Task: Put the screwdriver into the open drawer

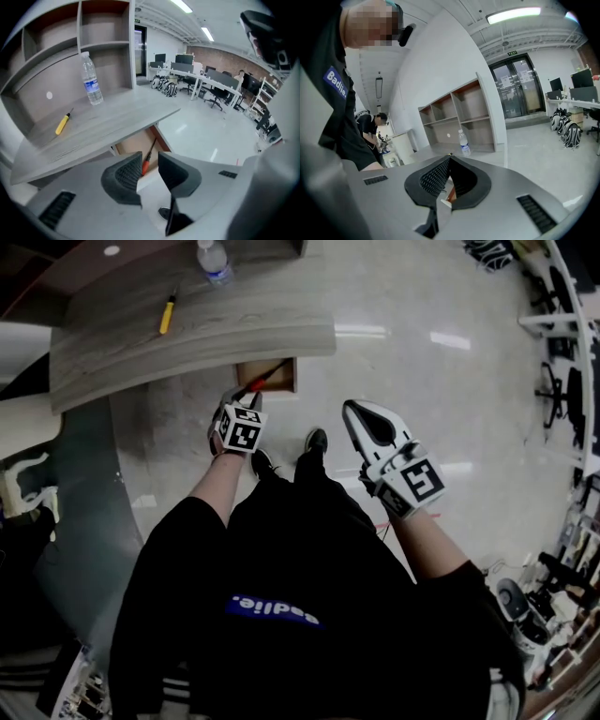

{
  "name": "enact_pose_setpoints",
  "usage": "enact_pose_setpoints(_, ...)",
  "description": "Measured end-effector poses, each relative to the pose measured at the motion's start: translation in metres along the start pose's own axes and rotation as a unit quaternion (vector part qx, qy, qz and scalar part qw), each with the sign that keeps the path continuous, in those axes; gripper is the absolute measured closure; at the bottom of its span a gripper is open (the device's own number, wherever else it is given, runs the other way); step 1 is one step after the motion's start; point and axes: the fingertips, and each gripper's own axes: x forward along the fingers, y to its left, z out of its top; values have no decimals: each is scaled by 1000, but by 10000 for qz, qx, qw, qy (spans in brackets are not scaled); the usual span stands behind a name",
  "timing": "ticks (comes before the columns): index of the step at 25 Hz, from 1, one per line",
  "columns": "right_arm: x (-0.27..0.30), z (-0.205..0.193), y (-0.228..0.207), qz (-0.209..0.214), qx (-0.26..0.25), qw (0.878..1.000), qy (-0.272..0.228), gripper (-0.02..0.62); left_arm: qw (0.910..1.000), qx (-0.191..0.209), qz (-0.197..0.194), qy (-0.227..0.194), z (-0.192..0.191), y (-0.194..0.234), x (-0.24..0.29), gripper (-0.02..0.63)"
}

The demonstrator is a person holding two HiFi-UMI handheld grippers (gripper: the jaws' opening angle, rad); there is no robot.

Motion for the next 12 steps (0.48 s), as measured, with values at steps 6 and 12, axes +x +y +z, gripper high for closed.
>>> enact_pose_setpoints(6, -9, 17, 18, 22, -84, 9998, -198, 568, 9976, -81, -209, -650, 36, -18, -60, 539)
enact_pose_setpoints(12, -6, 27, 34, 64, -191, 9991, -371, 568, 9904, -205, -412, -1306, 74, -24, -127, 580)
